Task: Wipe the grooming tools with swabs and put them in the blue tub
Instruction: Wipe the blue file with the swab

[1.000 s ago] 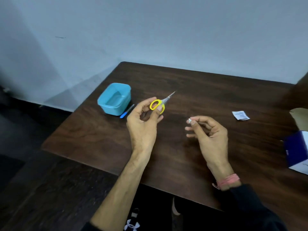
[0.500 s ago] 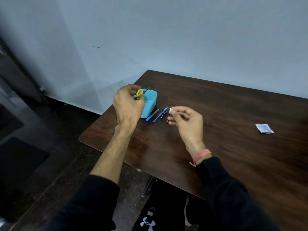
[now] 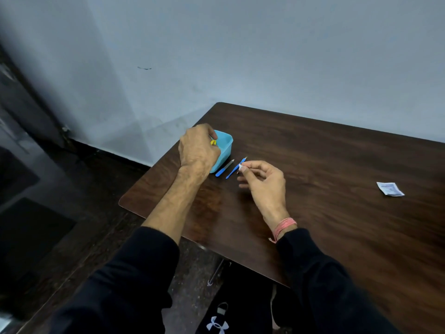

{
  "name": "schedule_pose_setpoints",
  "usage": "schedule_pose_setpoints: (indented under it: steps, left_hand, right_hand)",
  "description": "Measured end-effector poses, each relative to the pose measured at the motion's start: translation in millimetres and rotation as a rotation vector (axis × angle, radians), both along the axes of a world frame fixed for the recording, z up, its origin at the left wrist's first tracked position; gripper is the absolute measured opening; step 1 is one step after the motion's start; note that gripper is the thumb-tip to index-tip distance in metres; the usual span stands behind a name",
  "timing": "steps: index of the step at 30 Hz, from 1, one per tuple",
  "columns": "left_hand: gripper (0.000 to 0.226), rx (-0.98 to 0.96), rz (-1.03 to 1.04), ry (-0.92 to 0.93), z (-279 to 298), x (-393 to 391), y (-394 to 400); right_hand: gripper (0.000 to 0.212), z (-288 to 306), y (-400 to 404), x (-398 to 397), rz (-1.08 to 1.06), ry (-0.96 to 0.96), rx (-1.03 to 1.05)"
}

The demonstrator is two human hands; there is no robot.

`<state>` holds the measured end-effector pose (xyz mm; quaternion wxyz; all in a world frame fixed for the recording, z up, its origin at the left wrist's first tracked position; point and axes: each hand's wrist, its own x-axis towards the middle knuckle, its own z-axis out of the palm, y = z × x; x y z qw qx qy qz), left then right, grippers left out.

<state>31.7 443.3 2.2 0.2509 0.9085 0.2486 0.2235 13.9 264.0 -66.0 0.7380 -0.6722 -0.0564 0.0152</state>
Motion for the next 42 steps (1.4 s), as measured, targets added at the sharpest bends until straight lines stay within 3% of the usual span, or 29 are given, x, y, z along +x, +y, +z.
schedule_pose_setpoints:
  steps: [5, 17, 25, 28, 34, 42]
  left_hand:
    - [0.025, -0.032, 0.022, -0.035, -0.9, 3.6, 7.1]
    - [0.018, 0.296, 0.109, 0.167, -7.0, 8.6, 13.9]
    - [0.039, 0.365, 0.139, 0.222, -3.8, 2.6, 21.1]
    - [0.032, 0.298, 0.134, 0.128, -1.7, -0.9, 26.6]
    - [0.02, 0.068, 0.086, -0.231, -9.7, -46.6, 4.9]
    - [0.019, 0.059, -0.07, 0.028, -45.2, -77.6, -39.8]
  right_hand:
    - [0.006, -7.1, -13.7, -6.2, -0.026, 0.015, 0.018]
    - [0.008, -11.2, -18.9, -7.7, -0.004, 0.005, 0.045]
    - [0.008, -13.6, -20.1, -6.7, 0.009, -0.001, 0.035]
    - [0.008, -14.7, -20.6, -6.0, 0.011, 0.0, 0.042]
    - [0.007, -17.4, -20.0, -4.5, 0.003, -0.003, 0.079]
    - [0.015, -19.0, -26.7, -2.3, -0.065, -0.004, 0.152]
